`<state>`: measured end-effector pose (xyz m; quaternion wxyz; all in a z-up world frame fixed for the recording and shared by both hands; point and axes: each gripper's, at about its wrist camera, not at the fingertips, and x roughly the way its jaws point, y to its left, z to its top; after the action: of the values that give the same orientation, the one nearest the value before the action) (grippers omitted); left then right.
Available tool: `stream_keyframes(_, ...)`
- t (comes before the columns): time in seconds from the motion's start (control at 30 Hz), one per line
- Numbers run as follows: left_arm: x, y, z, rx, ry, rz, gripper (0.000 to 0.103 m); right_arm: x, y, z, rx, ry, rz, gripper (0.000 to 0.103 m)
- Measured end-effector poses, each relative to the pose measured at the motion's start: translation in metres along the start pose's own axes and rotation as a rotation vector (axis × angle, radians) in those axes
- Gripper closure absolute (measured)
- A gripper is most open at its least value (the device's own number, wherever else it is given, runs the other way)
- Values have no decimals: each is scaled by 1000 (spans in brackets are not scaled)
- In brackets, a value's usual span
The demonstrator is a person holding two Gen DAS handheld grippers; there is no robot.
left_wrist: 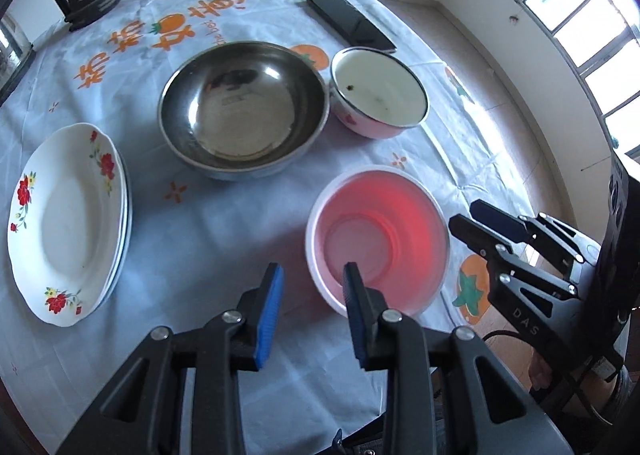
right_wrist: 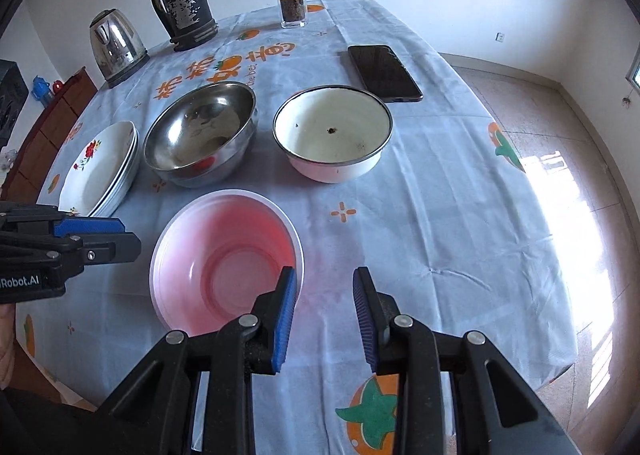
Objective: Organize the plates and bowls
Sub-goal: 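Move both grippers to the pink plastic bowl rim and close them, then lift the pink plastic bowl with both grippers toward the steel bowl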
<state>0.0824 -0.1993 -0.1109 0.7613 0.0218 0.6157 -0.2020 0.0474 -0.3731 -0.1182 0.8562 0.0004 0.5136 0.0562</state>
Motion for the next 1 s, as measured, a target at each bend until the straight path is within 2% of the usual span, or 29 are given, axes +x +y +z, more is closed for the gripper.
stream_keyframes(0.23,7,-5,-1,-8,22,28,81,2,-3,-1,-6,-5,54,77)
stream_keyframes(0.33,12,-2,-1,-23,37,13,83,6,0,-1,-18,8,71,79)
stream_keyframes(0.43,16,-2,-3,-22,50,4,86,12,2,-3,-10,32,95,87)
stream_keyframes(0.63,22,2,-5,-27,70,-14,90,17,5,-4,-19,48,92,93)
stream_keyframes(0.7,25,-1,-4,-10,77,-17,93,17,7,-4,-25,47,86,93)
stream_keyframes(1.0,22,-3,-3,24,59,-20,94,17,7,-3,-9,52,79,93)
